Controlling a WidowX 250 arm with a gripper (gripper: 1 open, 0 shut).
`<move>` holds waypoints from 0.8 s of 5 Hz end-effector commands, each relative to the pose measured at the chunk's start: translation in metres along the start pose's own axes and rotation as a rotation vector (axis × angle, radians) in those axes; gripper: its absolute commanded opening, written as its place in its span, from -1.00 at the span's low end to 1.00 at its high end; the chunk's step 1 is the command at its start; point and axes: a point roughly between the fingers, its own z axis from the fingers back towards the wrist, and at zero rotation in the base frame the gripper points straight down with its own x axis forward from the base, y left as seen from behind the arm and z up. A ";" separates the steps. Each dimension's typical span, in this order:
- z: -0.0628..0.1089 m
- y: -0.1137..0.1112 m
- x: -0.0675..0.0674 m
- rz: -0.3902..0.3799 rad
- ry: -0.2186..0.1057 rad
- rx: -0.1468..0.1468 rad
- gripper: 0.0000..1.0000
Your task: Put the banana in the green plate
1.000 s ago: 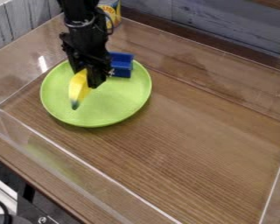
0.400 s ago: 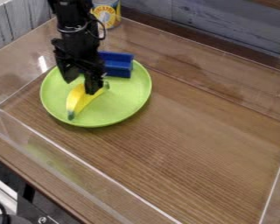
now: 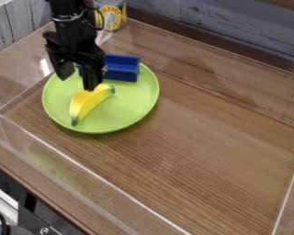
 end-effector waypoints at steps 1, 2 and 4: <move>0.028 0.007 0.003 0.015 -0.036 0.018 1.00; 0.043 0.012 0.000 0.031 -0.028 0.014 1.00; 0.035 0.007 -0.001 0.008 -0.016 0.005 1.00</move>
